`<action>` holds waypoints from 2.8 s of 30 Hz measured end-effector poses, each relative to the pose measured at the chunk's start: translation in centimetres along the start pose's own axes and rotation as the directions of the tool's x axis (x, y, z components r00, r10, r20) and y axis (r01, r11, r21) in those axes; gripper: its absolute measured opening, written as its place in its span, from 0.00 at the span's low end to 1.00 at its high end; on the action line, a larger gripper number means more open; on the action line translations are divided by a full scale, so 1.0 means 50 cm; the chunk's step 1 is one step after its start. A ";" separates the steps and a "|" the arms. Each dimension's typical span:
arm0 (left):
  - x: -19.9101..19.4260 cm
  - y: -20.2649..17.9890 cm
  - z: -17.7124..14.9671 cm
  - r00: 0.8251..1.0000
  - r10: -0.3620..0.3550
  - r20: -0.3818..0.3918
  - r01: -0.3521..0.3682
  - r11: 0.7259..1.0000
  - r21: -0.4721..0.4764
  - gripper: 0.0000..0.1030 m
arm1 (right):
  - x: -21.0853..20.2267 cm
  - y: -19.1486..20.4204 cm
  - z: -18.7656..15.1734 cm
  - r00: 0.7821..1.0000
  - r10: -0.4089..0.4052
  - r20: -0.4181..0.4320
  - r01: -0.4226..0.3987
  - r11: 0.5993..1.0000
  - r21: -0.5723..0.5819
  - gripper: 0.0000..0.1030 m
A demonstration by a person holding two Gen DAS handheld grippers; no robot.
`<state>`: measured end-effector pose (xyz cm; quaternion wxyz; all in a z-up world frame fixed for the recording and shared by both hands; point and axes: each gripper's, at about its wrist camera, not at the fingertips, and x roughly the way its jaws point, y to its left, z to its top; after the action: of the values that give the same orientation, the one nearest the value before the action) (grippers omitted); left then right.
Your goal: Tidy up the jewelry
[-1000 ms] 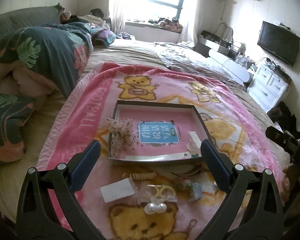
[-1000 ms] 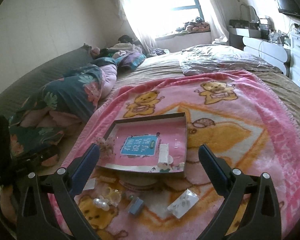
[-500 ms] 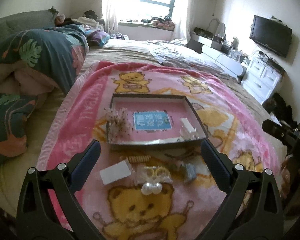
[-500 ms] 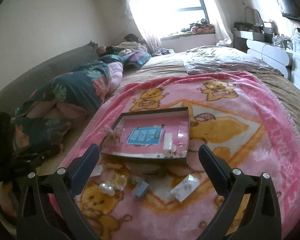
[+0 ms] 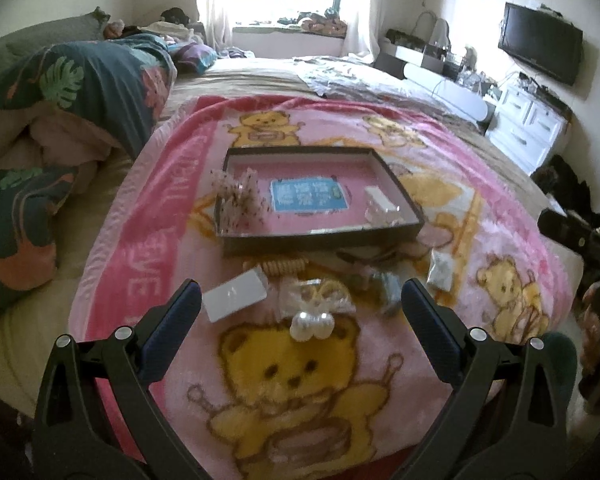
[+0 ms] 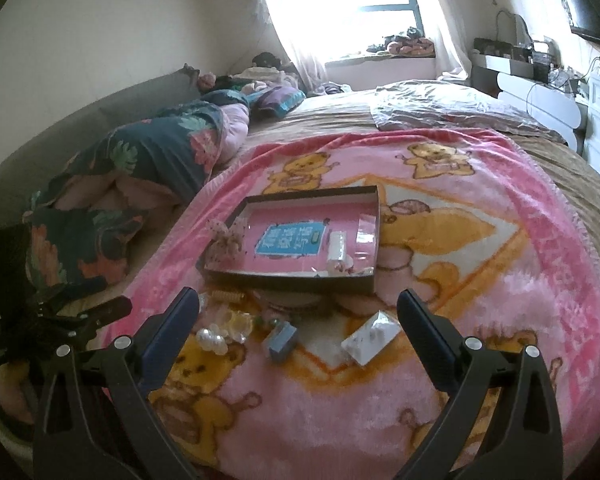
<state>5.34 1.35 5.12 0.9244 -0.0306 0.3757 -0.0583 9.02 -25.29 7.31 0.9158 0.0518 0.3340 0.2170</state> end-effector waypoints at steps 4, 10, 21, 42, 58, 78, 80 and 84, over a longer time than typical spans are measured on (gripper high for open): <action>0.012 0.001 -0.027 0.999 0.008 -0.031 -0.007 1.000 0.016 0.91 | 0.001 0.004 -0.012 1.000 0.001 -0.012 -0.002 1.000 -0.014 0.96; 0.038 0.010 -0.063 0.997 0.016 -0.081 -0.015 1.000 0.020 0.91 | 0.014 0.010 -0.033 0.999 -0.005 -0.042 0.004 1.000 -0.023 0.96; 0.076 0.011 -0.109 0.990 0.001 -0.140 0.004 0.999 0.034 0.91 | 0.065 0.015 -0.074 0.993 -0.004 -0.122 -0.002 0.999 -0.044 0.96; 0.199 0.013 -0.135 0.981 -0.027 -0.190 0.034 0.999 0.030 0.85 | 0.194 0.006 -0.118 0.965 0.028 -0.261 -0.038 0.999 -0.033 0.96; 0.230 0.010 -0.126 0.978 -0.071 -0.196 0.076 0.997 0.015 0.63 | 0.347 0.020 -0.119 0.915 0.119 -0.386 -0.094 0.992 0.083 0.64; 0.273 -0.012 -0.111 0.975 -0.119 -0.188 0.116 0.993 -0.032 0.37 | 0.311 -0.032 -0.132 0.931 0.141 -0.336 -0.101 0.986 0.133 0.30; 0.272 -0.008 -0.112 0.973 -0.129 -0.189 0.125 0.992 -0.037 0.36 | 0.305 -0.035 -0.133 0.933 0.139 -0.331 -0.099 0.986 0.134 0.29; 0.261 -0.004 -0.114 0.971 -0.146 -0.190 0.140 0.989 -0.044 0.36 | 0.288 -0.042 -0.135 0.936 0.143 -0.320 -0.102 0.984 0.143 0.29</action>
<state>10.61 -0.62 -7.96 0.8765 -0.0660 0.4611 -0.1218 15.31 -21.27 -6.90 0.8268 0.0926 0.4912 0.2580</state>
